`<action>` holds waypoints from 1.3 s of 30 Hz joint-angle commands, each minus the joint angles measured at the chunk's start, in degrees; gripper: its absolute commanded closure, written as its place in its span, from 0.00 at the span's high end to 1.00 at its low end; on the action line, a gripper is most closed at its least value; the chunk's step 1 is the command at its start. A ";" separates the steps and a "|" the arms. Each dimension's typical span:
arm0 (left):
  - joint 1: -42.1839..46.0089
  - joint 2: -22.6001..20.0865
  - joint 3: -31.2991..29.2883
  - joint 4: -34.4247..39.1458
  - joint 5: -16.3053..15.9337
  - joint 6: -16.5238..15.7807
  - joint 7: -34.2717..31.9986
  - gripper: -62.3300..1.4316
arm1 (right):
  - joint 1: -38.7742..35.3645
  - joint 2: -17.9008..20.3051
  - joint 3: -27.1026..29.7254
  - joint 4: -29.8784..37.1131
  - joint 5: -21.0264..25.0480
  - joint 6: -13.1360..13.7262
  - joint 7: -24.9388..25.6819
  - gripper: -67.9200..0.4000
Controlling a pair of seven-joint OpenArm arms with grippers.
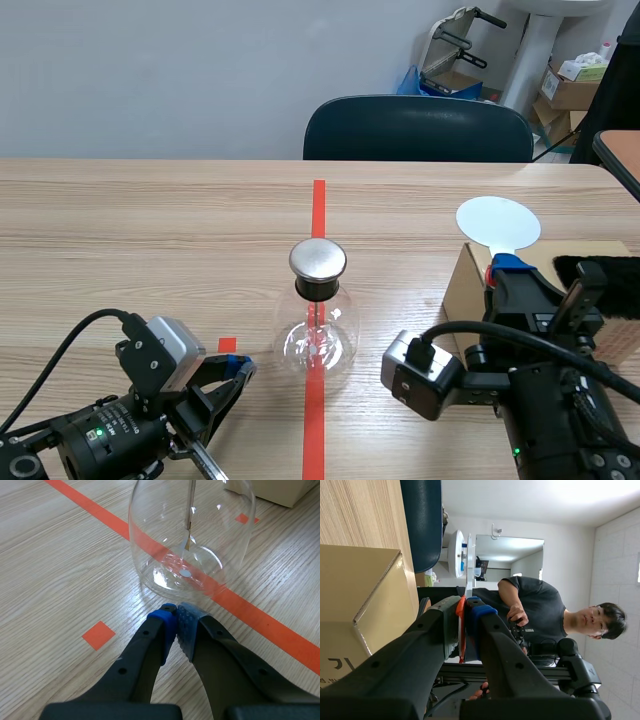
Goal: Do the electroscope experiment
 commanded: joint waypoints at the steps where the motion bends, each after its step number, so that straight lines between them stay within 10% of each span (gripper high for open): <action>1: 0.00 0.31 0.15 0.98 0.22 -0.11 -1.05 0.07 | 0.68 0.28 0.44 0.94 -0.26 -0.63 -0.17 0.02; 29: 0.00 0.31 0.15 0.98 0.22 -0.09 -1.44 0.07 | 0.68 0.26 0.46 0.94 1.09 -0.70 0.94 0.02; 39: 0.00 0.31 0.15 0.98 0.22 -0.09 -1.49 0.07 | 0.48 -0.37 7.32 0.94 9.09 -1.11 13.53 0.02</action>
